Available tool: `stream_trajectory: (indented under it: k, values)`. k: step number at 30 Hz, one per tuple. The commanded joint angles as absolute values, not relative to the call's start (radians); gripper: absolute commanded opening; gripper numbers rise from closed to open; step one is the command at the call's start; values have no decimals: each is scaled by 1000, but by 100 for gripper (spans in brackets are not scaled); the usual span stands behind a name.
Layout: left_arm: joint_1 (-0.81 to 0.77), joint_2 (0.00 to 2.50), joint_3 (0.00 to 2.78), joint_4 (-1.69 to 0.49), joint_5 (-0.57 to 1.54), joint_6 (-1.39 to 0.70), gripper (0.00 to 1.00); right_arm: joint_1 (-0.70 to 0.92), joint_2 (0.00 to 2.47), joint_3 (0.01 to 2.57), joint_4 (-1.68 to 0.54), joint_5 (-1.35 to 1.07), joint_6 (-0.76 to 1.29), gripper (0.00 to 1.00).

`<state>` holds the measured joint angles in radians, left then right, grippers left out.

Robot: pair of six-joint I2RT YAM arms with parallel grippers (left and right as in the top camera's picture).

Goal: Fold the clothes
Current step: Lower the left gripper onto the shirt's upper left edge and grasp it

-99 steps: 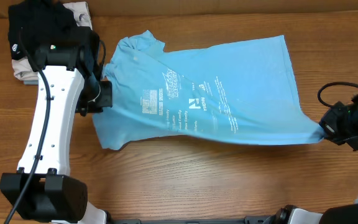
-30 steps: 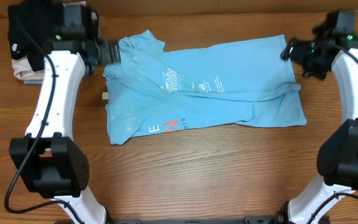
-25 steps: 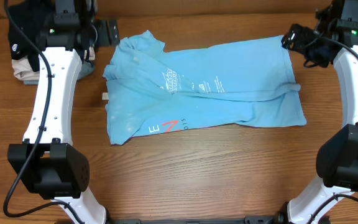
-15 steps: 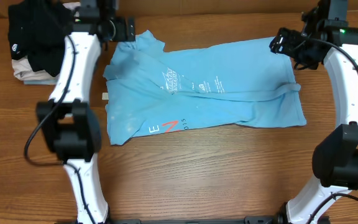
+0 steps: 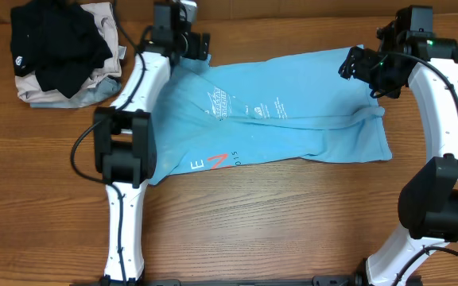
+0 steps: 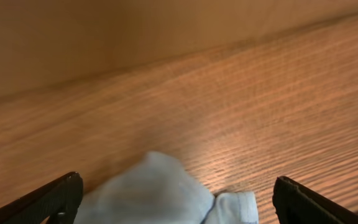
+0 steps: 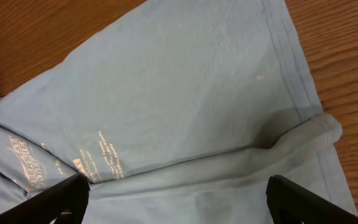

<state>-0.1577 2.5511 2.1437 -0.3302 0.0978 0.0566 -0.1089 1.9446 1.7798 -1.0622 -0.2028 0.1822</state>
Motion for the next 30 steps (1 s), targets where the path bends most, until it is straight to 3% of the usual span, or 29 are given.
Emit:
stream_trajectory:
  k: [1, 5, 8, 10, 15, 21, 27, 30]
  values:
    - [-158, 2613, 2160, -297, 106, 75, 96, -105, 1942, 1778, -1058, -204, 175, 95]
    - [-160, 2629, 2160, -301, 131, 67, 94, -105, 1942, 1778, -1057, -204, 175, 95]
    - [-165, 2629, 2162, -299, 131, 66, 82, -105, 1942, 1778, -1053, -204, 175, 95]
    - [-165, 2625, 2164, -301, 131, 54, 70, -105, 1942, 1778, -1050, -204, 175, 95]
    - [-165, 2571, 2165, -327, 131, 19, 27, -105, 1942, 1778, -1047, -204, 175, 95]
    - [-165, 2463, 2165, -382, 120, 19, 4, -105, 1942, 1778, -1045, -204, 175, 95]
    - [-165, 2376, 2165, -618, 120, 19, 6, -105, 1942, 1778, -1056, -204, 175, 95]
    - [-166, 2353, 2165, -897, 125, -7, 10, -106, 1942, 1778, -1061, -204, 175, 95]
